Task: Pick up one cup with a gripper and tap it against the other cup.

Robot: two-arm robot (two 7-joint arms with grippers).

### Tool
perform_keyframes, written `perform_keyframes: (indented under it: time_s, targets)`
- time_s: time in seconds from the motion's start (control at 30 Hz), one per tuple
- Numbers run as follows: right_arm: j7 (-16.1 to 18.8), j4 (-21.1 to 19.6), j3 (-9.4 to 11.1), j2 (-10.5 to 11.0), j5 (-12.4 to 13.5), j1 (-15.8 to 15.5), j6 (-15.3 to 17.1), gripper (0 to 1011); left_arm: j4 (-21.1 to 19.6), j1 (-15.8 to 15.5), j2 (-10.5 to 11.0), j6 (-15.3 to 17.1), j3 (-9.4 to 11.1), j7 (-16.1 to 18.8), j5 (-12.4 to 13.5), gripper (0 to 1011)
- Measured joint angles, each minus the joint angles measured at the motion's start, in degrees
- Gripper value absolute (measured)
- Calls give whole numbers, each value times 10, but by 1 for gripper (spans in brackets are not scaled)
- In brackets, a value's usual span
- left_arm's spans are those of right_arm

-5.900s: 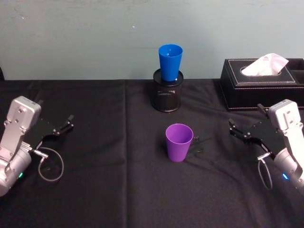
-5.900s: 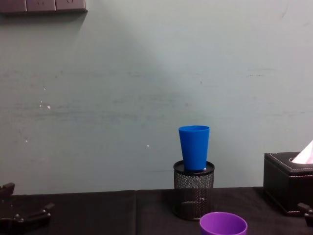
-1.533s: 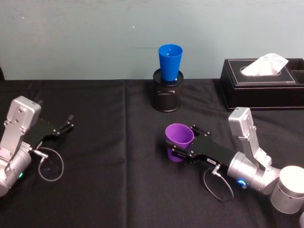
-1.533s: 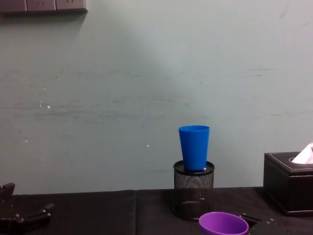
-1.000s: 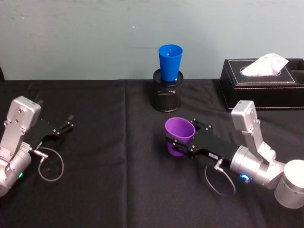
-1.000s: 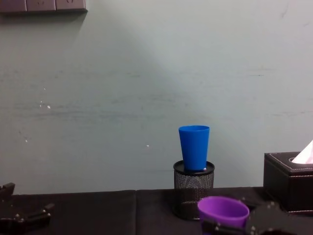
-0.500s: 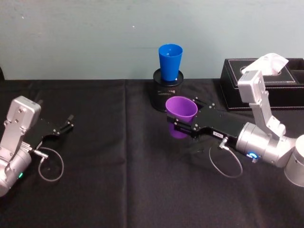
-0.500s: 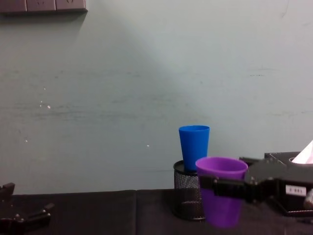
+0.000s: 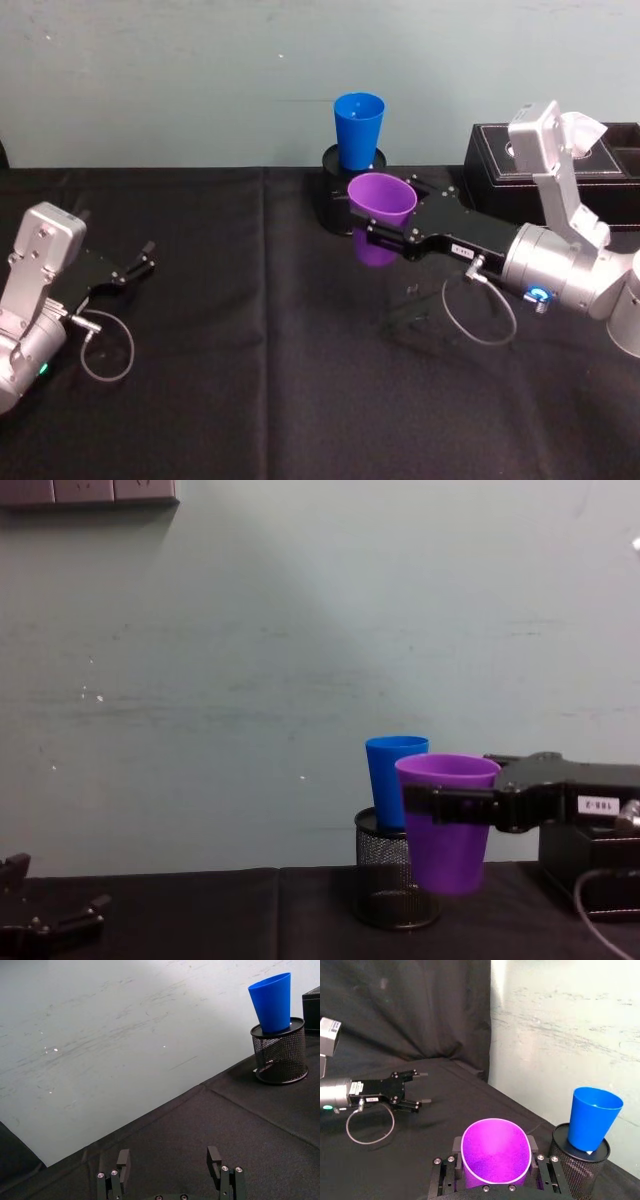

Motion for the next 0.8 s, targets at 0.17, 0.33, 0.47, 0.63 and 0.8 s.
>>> perform_keyframes:
  time_s: [0.17,0.33,0.47,0.63,0.8]
  targets:
    - [0,-2,-1,3,6,5,6,726,0,0,0,0,0,0,0,1000]
    - [0,-2,-1,3,5,4,6,726,0,0,0,0,0,0,0,1000]
    - [0,-2,-1,2,5,4,5,726,0,0,0,0,0,0,0,1000]
    - [0,-2,-1,2,5,3,5,726,0,0,0,0,0,0,0,1000]
    - [0,-2,-1,2,4,3,4,726,0,0,0,0,0,0,0,1000]
